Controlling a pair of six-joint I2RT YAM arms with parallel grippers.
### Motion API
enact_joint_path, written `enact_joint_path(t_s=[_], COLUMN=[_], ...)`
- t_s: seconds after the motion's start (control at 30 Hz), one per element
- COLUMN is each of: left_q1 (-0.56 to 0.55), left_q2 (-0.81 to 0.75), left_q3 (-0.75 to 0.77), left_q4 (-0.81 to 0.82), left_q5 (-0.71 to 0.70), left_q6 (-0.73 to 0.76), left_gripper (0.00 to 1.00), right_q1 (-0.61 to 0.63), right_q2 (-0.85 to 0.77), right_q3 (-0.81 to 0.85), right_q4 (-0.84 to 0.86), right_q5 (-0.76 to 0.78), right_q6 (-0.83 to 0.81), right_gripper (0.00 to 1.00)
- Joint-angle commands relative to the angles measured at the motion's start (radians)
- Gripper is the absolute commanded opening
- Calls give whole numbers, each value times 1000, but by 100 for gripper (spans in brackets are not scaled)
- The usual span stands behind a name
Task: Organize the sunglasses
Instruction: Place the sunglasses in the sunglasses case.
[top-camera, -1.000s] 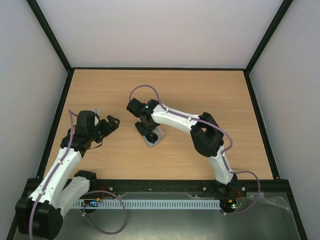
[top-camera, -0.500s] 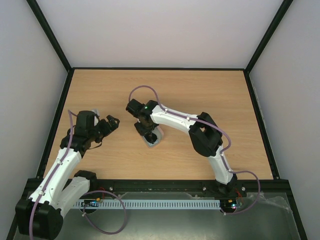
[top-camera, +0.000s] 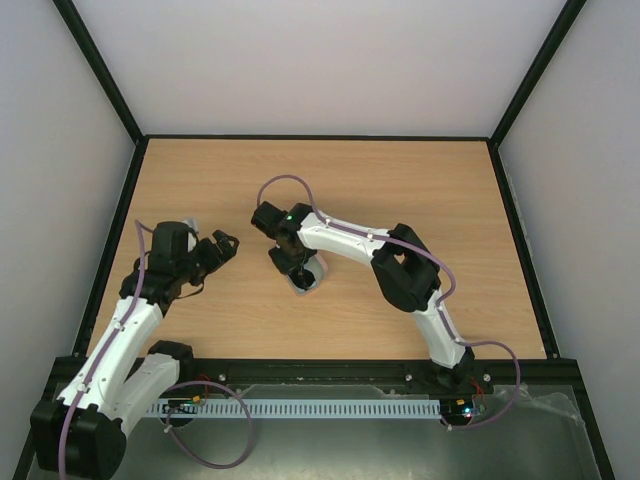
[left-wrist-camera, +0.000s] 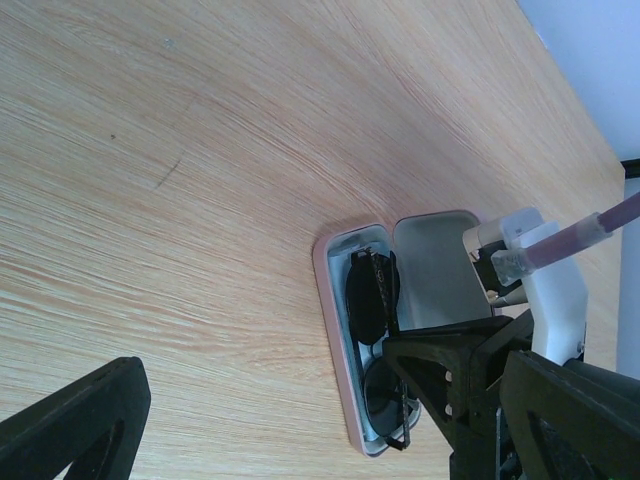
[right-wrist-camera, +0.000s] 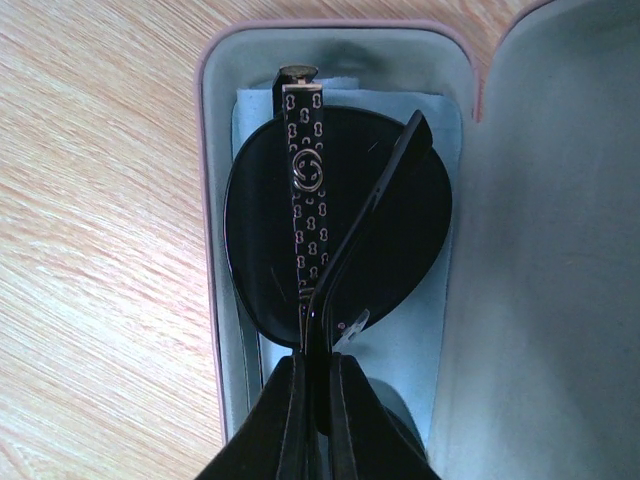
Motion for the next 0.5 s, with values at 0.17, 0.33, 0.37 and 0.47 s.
enact_joint_path(t_s=[0.17,0.33,0.37,0.47], left_q1=[14,15,15,16], left_q2=[-11,-13,-14,-15], left_q3=[-2,-3,-2,-4], left_q4=[-21,-21,-22,-22], left_q5=[14,14,14,14], left_q6=[14,14,14,14], left_gripper=[99,99,99,99], right_q1=[6,6,6,6], right_q2=[28,33,34,39], right_q3=[34,35,34,39], right_q4=[-16,-12,-11,-11], right_q5=[14,18,20,18], right_q6=[6,6,6,6], right_gripper=[1,1,1,1])
